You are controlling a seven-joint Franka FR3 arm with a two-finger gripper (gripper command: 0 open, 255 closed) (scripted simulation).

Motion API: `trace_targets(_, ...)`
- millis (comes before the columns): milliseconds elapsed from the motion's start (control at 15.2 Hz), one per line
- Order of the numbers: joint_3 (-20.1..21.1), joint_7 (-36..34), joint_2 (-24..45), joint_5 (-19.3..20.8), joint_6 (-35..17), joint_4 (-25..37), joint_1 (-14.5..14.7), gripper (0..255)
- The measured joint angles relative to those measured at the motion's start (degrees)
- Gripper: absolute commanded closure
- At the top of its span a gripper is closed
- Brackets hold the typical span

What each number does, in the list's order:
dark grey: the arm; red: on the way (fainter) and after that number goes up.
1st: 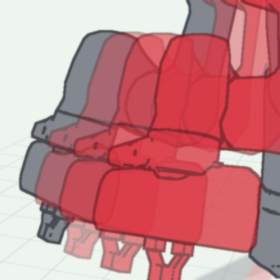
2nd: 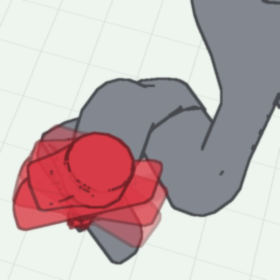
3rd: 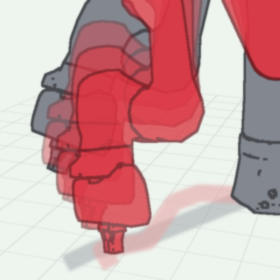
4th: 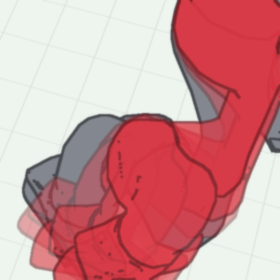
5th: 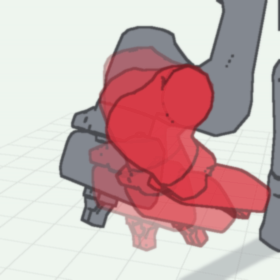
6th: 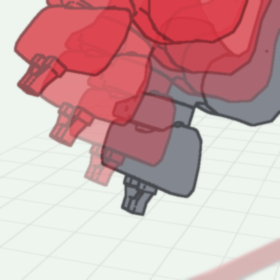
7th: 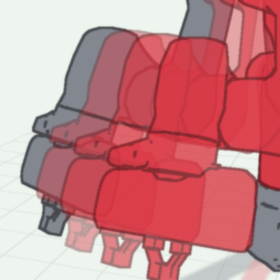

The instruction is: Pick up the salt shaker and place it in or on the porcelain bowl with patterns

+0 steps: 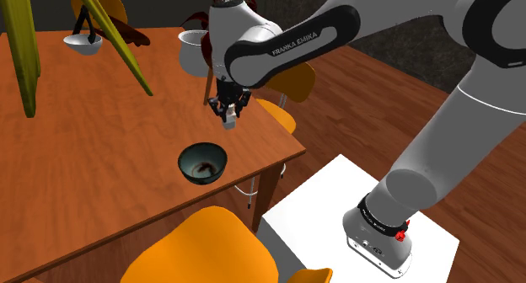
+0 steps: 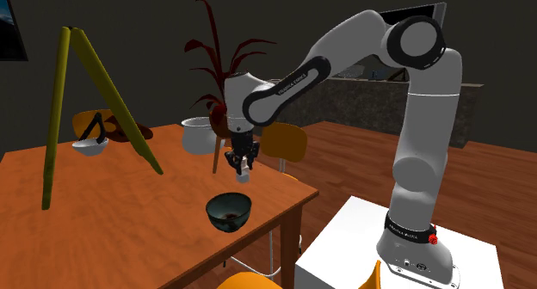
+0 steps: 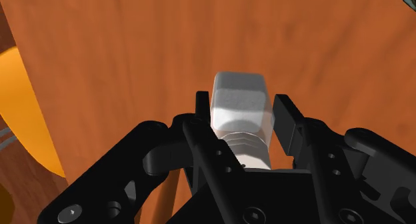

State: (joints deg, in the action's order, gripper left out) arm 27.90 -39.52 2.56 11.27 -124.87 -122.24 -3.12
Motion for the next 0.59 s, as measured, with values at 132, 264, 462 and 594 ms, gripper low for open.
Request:
trace_targets(132,0.05,0.54,-0.84,-0.65,1.41,0.72,-0.02,255)
trace_targets(264,0.00,1.16,-1.41,-1.14,2.73,1.61,-0.11,255)
trace_targets(462,-0.01,1.92,-2.42,-1.91,4.96,3.03,-0.14,255)
trace_targets(594,-0.03,2.38,-3.12,-2.41,6.38,3.87,-0.15,255)
